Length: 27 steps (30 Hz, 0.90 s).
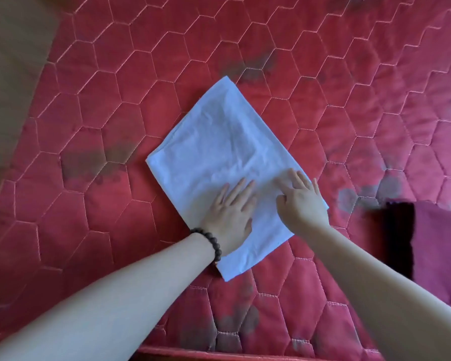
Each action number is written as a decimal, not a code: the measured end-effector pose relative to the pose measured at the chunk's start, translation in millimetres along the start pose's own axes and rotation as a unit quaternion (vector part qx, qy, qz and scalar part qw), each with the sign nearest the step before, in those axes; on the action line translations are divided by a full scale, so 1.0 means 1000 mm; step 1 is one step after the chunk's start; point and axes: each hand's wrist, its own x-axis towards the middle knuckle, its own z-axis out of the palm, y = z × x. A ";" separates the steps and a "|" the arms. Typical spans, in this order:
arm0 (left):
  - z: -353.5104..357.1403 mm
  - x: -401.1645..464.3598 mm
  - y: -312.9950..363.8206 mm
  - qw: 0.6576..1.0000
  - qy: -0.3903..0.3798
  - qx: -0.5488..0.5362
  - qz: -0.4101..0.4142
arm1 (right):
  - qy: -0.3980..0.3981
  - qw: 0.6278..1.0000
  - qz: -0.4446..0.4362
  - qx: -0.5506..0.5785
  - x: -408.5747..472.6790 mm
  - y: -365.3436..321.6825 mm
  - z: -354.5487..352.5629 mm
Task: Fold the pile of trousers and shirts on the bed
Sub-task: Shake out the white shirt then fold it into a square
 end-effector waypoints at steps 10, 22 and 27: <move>0.005 0.122 -0.057 0.992 -0.089 0.080 0.037 | 0.073 0.982 0.174 0.028 0.023 0.004 0.023; -0.031 0.205 -0.098 0.977 -0.047 0.124 0.168 | 0.034 0.994 0.091 0.041 0.059 0.035 0.010; -0.045 0.211 -0.108 0.967 -0.156 0.149 0.132 | 0.075 0.996 0.031 0.033 0.076 0.068 -0.010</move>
